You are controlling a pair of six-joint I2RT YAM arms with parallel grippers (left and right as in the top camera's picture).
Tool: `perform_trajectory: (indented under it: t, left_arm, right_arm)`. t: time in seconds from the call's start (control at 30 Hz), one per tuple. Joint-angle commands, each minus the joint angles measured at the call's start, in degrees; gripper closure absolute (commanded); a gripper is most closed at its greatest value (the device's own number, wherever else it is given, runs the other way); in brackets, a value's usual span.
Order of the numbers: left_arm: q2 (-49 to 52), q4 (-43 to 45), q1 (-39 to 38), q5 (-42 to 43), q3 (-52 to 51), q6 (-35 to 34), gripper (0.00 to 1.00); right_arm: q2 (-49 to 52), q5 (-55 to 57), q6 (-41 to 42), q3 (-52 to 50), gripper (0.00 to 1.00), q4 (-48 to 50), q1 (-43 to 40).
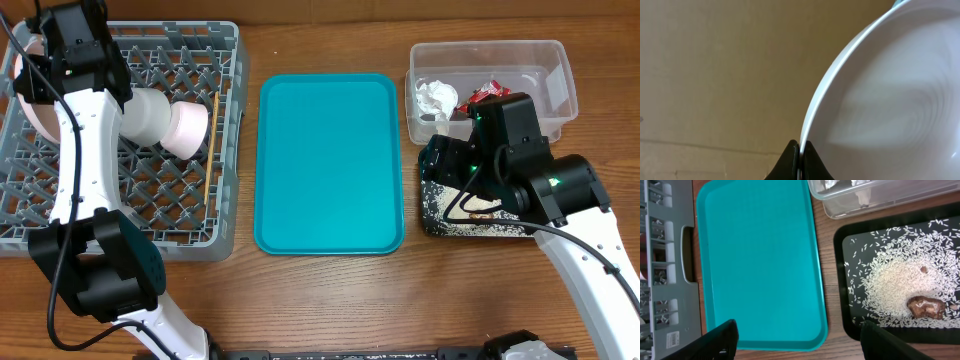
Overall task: Sort waste into correct bins and load items into the dishwasher
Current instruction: 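Carry the large plate to the dish rack and stand it upright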
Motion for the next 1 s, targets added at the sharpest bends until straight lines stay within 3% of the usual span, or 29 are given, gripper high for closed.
perform_trajectory:
  t: [0.0, 0.63, 0.97]
  left_arm:
    - [-0.2, 1.5, 1.3, 0.0, -0.1, 4.1, 0.96]
    - [8.7, 1.7, 2.1, 0.9, -0.1, 4.2, 0.96]
    - [8.5, 2.5, -3.9, 0.6, -0.1, 5.7, 0.85]
  right_arm:
    - [0.1, -0.1, 0.0, 0.8, 0.20, 0.3, -0.2]
    - [0.1, -0.1, 0.1, 0.8, 0.21, 0.7, -0.2]
    - [0.1, -0.1, 0.1, 0.8, 0.21, 1.0, -0.2]
